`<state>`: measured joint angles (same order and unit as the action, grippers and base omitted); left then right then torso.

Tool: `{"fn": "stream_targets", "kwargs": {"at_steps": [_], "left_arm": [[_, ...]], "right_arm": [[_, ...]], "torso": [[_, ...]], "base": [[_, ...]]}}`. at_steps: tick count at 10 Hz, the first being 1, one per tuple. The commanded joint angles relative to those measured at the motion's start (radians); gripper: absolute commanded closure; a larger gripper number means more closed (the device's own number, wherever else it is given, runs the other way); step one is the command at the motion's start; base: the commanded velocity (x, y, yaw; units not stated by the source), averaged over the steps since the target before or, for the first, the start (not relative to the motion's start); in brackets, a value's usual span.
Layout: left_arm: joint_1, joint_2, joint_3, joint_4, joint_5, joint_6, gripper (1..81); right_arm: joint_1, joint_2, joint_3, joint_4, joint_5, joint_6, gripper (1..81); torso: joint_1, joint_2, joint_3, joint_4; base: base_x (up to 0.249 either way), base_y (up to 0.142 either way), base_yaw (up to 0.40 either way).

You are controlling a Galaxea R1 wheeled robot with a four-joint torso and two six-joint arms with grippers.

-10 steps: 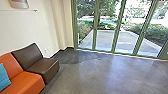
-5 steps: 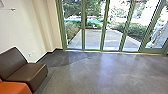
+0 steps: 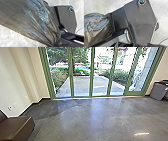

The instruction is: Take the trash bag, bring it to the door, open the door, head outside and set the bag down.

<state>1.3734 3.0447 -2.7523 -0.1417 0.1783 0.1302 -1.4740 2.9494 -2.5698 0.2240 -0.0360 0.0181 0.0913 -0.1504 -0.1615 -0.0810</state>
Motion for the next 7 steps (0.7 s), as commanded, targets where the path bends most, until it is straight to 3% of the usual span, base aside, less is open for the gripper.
{"fn": "stream_targets", "kwargs": {"at_steps": [1, 7], "left_arm": [[-0.05, 0.003, -0.001, 0.002, 0.066, 0.005, 81.1], [-0.05, 0.005, -0.001, 0.004, 0.066, 0.005, 81.1]], "right_arm": [[0.037, -0.002, 0.005, 0.0, -0.065, -0.003, 1.0], [0.036, 0.004, 0.005, -0.005, -0.065, -0.003, 1.0]], "torso": [[0.0, 0.0, 0.0, 0.0], [0.0, 0.0, 0.0, 0.0]], "base": [[0.0, 0.0, -0.34], [0.0, 0.0, -0.34]]}}
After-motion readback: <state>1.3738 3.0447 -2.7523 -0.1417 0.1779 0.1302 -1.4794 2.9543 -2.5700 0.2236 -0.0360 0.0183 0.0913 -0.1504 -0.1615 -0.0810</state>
